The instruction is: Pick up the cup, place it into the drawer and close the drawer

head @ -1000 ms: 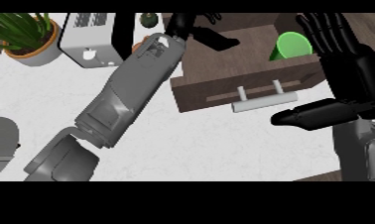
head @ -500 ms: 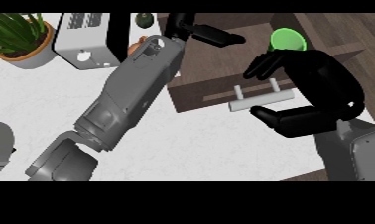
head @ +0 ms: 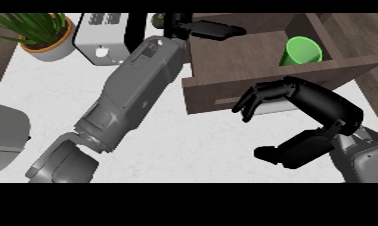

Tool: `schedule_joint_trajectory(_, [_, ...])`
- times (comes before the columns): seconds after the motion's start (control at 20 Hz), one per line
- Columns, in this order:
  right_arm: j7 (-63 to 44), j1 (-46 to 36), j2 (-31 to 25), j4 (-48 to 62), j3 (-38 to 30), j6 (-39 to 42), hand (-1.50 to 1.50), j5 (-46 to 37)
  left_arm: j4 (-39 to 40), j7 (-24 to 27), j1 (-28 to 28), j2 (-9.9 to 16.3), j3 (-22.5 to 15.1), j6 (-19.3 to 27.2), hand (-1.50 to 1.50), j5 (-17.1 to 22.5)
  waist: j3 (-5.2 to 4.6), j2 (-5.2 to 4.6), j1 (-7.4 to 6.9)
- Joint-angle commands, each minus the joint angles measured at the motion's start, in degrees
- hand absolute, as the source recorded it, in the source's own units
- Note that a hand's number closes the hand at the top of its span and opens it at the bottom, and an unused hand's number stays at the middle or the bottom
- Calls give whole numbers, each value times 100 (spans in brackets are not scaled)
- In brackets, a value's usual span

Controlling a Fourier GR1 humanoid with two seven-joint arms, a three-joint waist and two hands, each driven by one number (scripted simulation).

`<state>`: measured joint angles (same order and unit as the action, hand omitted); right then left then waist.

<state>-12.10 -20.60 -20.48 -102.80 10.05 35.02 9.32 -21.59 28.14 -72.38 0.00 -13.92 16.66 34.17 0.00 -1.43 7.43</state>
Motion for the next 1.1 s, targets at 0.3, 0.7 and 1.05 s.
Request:
schedule_joint_trajectory(0.3, [781, 413, -20, 1038, 696, -965, -150, -2770, -33, 415, 202, 14, 239, -196, -150, 228, 5, 71, -701])
schedule_joint_trajectory(0.7, [2117, -353, 178, 3886, 1118, -1515, 150, -3871, -602, 460, 825, 274, 361, -568, -150, 350, 10, 90, -1037])
schedule_joint_trajectory(1.05, [3027, -1406, 455, 5870, 435, -2318, 150, -3894, -1246, 258, 1684, 593, 188, -968, -150, 328, 20, 105, -1346])
